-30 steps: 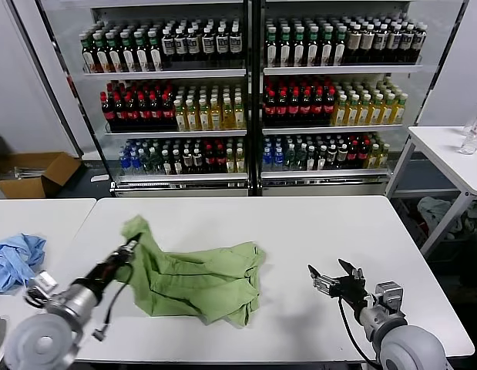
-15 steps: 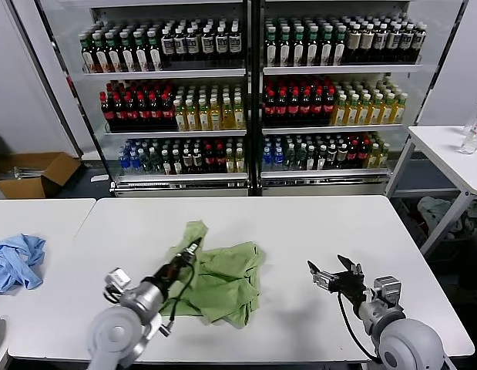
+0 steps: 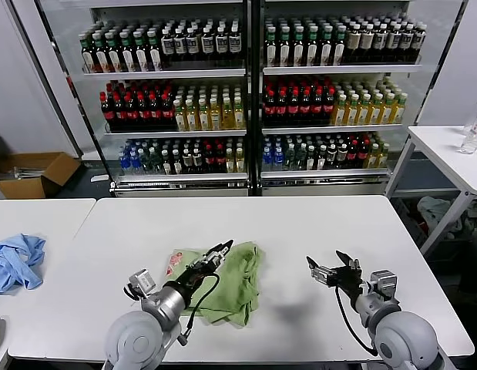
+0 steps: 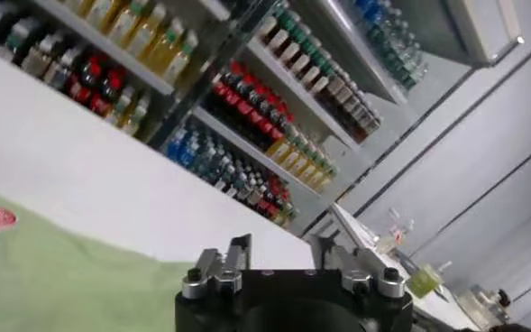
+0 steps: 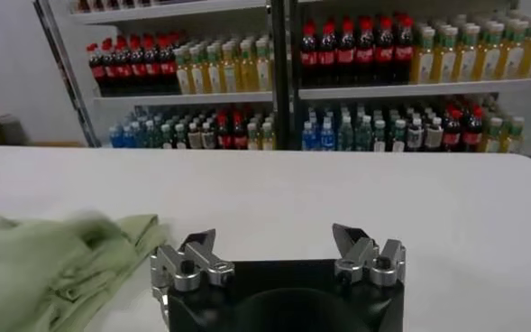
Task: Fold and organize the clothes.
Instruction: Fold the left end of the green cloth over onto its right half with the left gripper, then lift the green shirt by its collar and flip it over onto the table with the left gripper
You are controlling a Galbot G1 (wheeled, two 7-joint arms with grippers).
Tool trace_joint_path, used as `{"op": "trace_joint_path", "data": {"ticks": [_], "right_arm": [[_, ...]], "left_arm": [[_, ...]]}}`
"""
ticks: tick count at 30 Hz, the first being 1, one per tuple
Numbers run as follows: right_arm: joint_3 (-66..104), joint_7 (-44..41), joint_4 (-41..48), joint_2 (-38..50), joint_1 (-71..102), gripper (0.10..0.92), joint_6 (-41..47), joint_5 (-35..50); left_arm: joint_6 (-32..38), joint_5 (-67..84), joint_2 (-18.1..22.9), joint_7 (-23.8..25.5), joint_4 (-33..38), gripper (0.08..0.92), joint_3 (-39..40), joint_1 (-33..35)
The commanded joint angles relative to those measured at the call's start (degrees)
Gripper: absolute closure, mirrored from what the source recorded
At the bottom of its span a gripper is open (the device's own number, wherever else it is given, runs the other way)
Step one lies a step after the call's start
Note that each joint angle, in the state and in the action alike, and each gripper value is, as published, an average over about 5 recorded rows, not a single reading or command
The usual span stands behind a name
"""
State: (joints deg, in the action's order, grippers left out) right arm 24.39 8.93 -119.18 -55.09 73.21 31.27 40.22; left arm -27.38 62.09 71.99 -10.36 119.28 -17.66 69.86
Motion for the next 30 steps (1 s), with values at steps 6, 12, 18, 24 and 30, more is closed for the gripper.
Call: {"op": "trace_joint_path", "data": {"ticks": [6, 12, 18, 24, 30], "right_arm": [[0.59, -0.04, -0.07, -0.28, -0.2, 0.203, 0.11, 0.06], [0.8, 0.08, -0.25, -0.5, 0.02, 0.203, 0.19, -0.04], [1.43, 0.11, -1.04, -0.16, 0.61, 0.203, 0.29, 0.02], [2.28, 0.14, -1.71, 0.43, 0.73, 0.203, 0.31, 0.3], [3.05, 0.2, -2.19, 0.52, 1.13, 0.203, 0.3, 0.41]], "left_arm": [[0.98, -28.74, -6.54, -6.0, -8.04, 0.338, -6.84, 4.77], [-1.72, -31.23, -7.04, -6.3, -14.17, 0.196, -5.3, 4.95], [-4.42, -24.07, -5.67, -5.93, -13.46, 0.177, -5.22, 4.24], [-5.65, -12.02, -5.29, -3.19, -9.49, 0.201, -6.16, 6.2], [-5.65, -4.02, -3.89, -1.9, -9.5, 0.362, -6.59, 5.51]]}}
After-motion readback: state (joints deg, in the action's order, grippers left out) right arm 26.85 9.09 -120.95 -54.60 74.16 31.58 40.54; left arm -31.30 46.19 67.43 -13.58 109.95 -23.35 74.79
